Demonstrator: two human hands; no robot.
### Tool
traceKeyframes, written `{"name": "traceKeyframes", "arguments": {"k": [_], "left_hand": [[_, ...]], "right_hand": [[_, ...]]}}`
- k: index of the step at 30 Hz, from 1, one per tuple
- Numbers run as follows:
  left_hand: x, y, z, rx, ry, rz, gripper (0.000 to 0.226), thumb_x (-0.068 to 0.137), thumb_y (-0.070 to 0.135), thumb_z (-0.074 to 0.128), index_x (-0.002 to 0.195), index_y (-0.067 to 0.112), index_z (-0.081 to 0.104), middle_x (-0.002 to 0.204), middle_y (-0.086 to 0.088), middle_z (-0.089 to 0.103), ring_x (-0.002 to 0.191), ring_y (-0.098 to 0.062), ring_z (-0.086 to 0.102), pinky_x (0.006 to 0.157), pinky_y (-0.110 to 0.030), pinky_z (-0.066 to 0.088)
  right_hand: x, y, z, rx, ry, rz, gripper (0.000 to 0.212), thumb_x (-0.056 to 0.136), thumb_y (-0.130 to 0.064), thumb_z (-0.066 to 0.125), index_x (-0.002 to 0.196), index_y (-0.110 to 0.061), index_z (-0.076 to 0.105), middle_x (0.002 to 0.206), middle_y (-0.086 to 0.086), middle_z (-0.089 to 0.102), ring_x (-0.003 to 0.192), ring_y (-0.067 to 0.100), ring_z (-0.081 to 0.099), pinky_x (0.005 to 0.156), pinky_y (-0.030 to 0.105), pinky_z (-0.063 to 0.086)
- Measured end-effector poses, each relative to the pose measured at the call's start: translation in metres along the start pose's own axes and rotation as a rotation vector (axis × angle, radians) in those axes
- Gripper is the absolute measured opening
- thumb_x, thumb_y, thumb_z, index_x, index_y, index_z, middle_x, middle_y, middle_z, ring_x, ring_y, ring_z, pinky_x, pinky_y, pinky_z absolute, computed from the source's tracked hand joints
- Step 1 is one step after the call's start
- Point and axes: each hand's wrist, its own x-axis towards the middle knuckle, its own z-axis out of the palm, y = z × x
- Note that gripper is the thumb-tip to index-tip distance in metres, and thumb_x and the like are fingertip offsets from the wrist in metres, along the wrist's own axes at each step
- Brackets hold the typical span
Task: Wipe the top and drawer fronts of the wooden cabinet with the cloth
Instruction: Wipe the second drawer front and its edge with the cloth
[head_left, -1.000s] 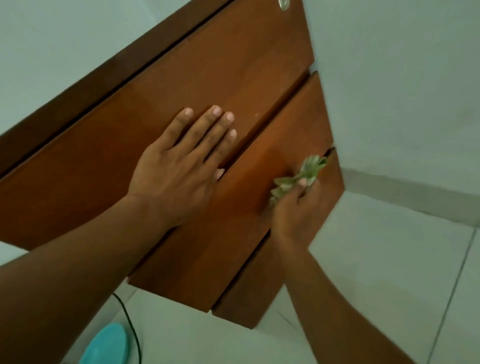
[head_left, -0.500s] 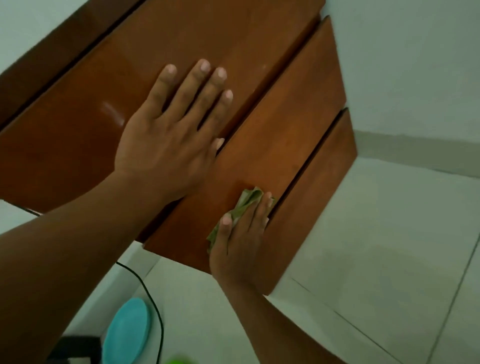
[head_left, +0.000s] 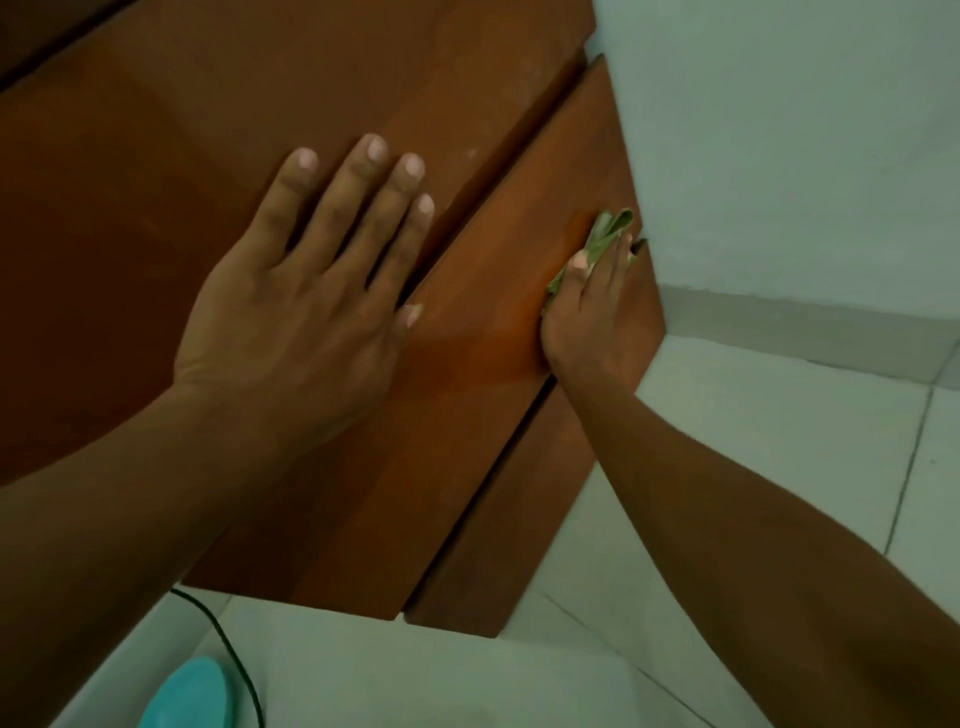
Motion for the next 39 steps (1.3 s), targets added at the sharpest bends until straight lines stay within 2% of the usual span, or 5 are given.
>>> {"name": "traceKeyframes", "arguments": {"k": [13,16,20,34,39], "left_hand": [[0.0,0.001,-0.006,-0.05,0.014,-0.032,0.07,0.102,0.045,-0.002,0.157,0.007,-0.025,0.165,-0.014,-0.03,0.152,-0.032,-0.028,0.124,-0.051,-0.014],[0.001,0.0,-0.002,-0.058,0.027,-0.036,0.066,0.105,0.042,0.0,0.159,0.009,-0.019,0.167,-0.013,-0.025,0.154,-0.031,-0.025,0.125,-0.05,-0.014],[-0.002,-0.001,0.0,-0.087,0.048,-0.027,0.065,0.104,0.039,-0.004,0.161,0.008,-0.014,0.168,-0.013,-0.021,0.155,-0.03,-0.022,0.126,-0.049,-0.009],[-0.001,0.0,0.001,-0.028,0.01,-0.026,0.064,0.104,0.037,-0.007,0.156,0.006,-0.024,0.164,-0.017,-0.032,0.152,-0.033,-0.029,0.125,-0.051,-0.009],[-0.002,0.0,0.001,-0.06,-0.009,-0.024,0.064,0.104,0.038,-0.008,0.158,0.007,-0.022,0.165,-0.016,-0.029,0.153,-0.032,-0.026,0.125,-0.051,-0.008]], "right_hand": [[0.004,-0.046,-0.053,0.218,0.281,0.27,0.03,0.107,-0.018,0.04,0.127,-0.011,0.061,0.082,-0.024,0.054,0.071,-0.02,0.057,0.061,0.002,0.04],[-0.102,-0.058,-0.048,0.244,0.156,-0.027,0.038,0.105,-0.005,0.046,0.142,-0.01,0.054,0.103,-0.024,0.058,0.09,-0.03,0.051,0.076,-0.006,0.037],[-0.191,-0.054,-0.003,0.096,-0.2,-0.28,0.06,0.108,-0.028,0.037,0.161,-0.018,0.011,0.171,0.004,0.011,0.158,0.02,0.009,0.124,0.053,0.022],[0.063,-0.013,-0.012,-0.005,-0.114,0.053,0.063,0.109,-0.039,0.022,0.162,-0.008,0.007,0.171,0.011,0.007,0.158,0.026,0.005,0.129,0.042,0.008],[0.069,-0.01,-0.028,0.021,0.046,0.229,0.034,0.104,-0.024,0.037,0.131,-0.014,0.055,0.119,0.01,0.065,0.105,0.027,0.066,0.094,0.044,0.056]]}}
